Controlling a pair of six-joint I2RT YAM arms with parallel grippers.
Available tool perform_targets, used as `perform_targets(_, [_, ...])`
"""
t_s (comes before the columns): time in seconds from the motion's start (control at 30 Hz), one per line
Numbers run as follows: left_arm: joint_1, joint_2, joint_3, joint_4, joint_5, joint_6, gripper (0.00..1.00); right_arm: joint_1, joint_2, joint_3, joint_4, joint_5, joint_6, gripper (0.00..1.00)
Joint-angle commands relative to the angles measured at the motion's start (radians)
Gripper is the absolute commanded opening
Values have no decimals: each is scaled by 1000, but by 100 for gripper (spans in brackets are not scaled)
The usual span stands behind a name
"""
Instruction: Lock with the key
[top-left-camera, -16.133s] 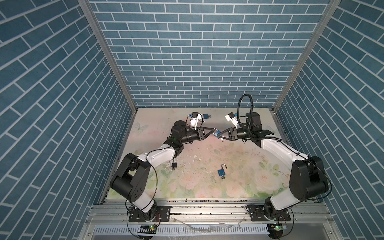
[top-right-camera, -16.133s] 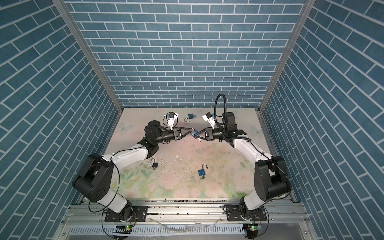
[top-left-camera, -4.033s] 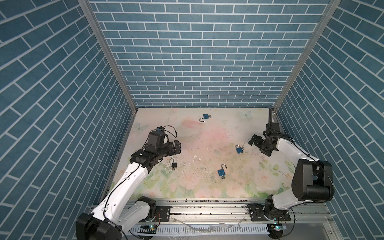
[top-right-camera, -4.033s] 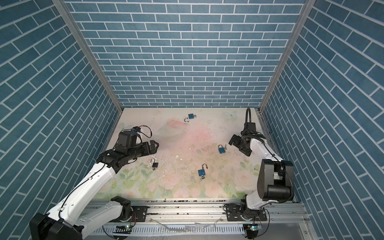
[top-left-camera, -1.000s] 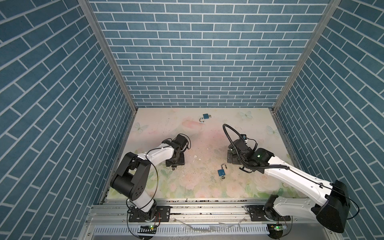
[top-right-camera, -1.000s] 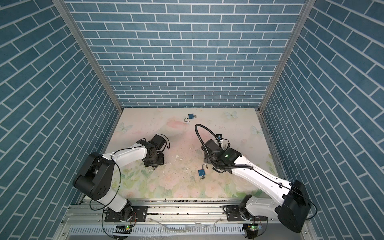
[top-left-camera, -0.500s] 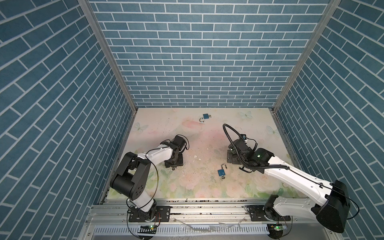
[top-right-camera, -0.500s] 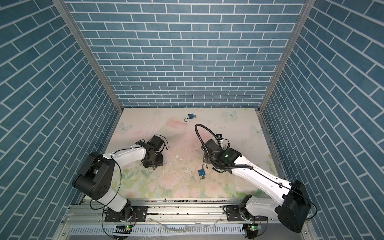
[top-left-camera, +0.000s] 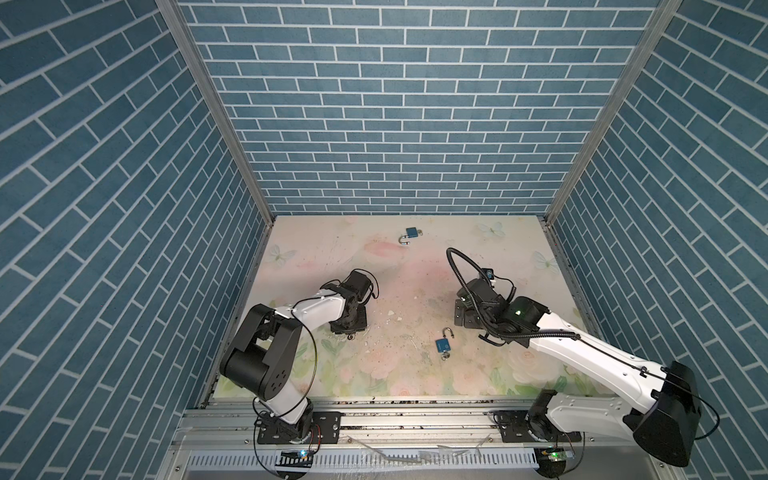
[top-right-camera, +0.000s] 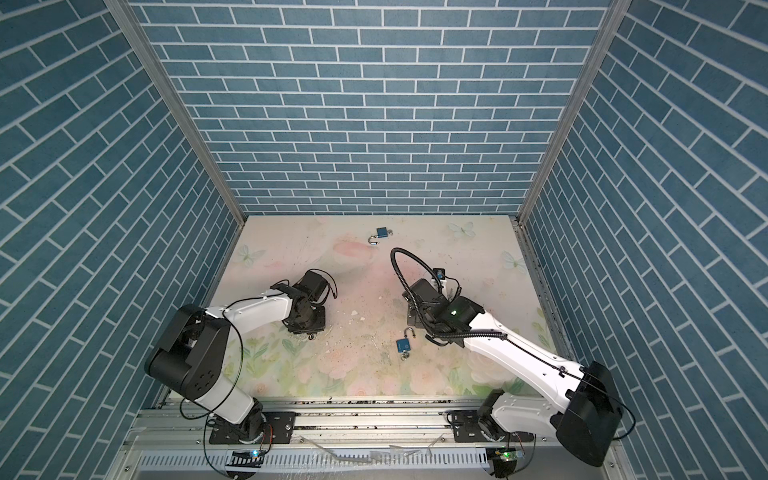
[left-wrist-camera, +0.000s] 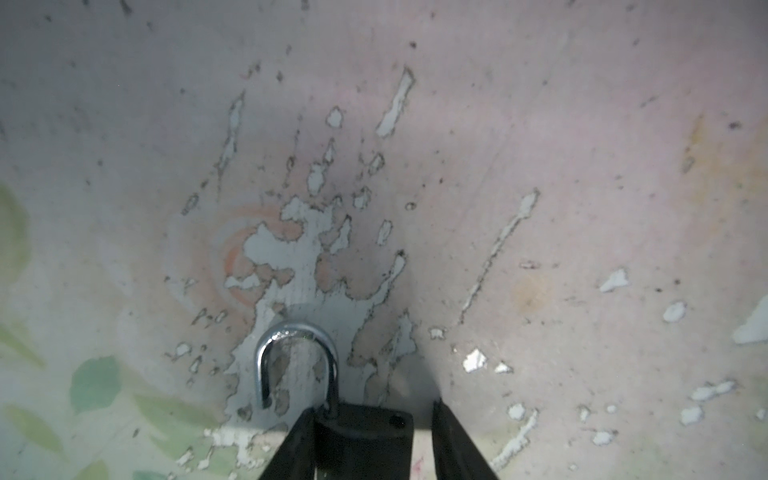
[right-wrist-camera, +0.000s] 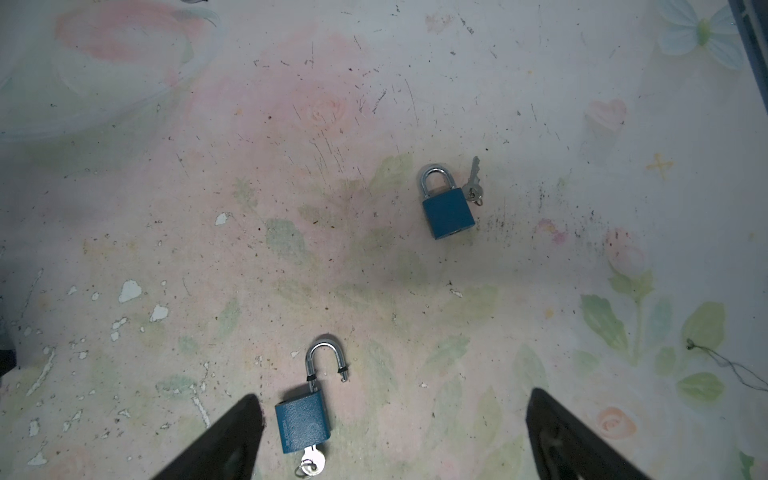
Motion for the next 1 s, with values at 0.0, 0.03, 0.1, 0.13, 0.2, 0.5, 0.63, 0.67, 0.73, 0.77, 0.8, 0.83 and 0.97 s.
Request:
perform_targets(0.0, [5,6,-30,-31,2,2,43,-6,-33,-29,-23,11,53,99])
perform_targets(0.03, [5,4,-30,-33,5,3,41,-7,-38,-33,-22,9,56,99])
perform_targets(0.1, [6,1,-29,-33,10,1,40,-8,-47,-43,-20,9,63,99])
perform_targets(0.13, [5,0,-27,-33,12,0,39,-8,-51,-49,-19,8,66,99])
perform_targets(0.2, [5,2,-20,-36,24,0,38,-11,-68,-65,-11,8,73,99])
perform_targets(0.5, [5,-69,30,-76,89,-22,34,-14,-214,-140,45,-1,66,99])
perform_targets(0.63, [4,-143,80,-122,109,-32,33,-13,-294,-195,125,-31,32,99])
perform_targets(0.67, [5,-161,92,-131,114,-35,34,-14,-310,-205,149,-45,19,99])
perform_targets(0.73, [5,-203,119,-147,125,-49,33,-13,-340,-226,203,-75,-8,99])
perform_targets(0.77, [5,-217,129,-156,129,-55,33,-15,-349,-231,223,-89,-20,99])
perform_targets(0.8, [5,-229,144,-168,130,-69,33,-14,-354,-236,246,-106,-34,99])
perform_targets(0.83, [5,-244,157,-178,132,-84,33,-14,-352,-237,266,-120,-44,99])
perform_targets(0.97, [6,-284,183,-166,171,-166,34,-12,-305,-241,383,-197,-88,99])
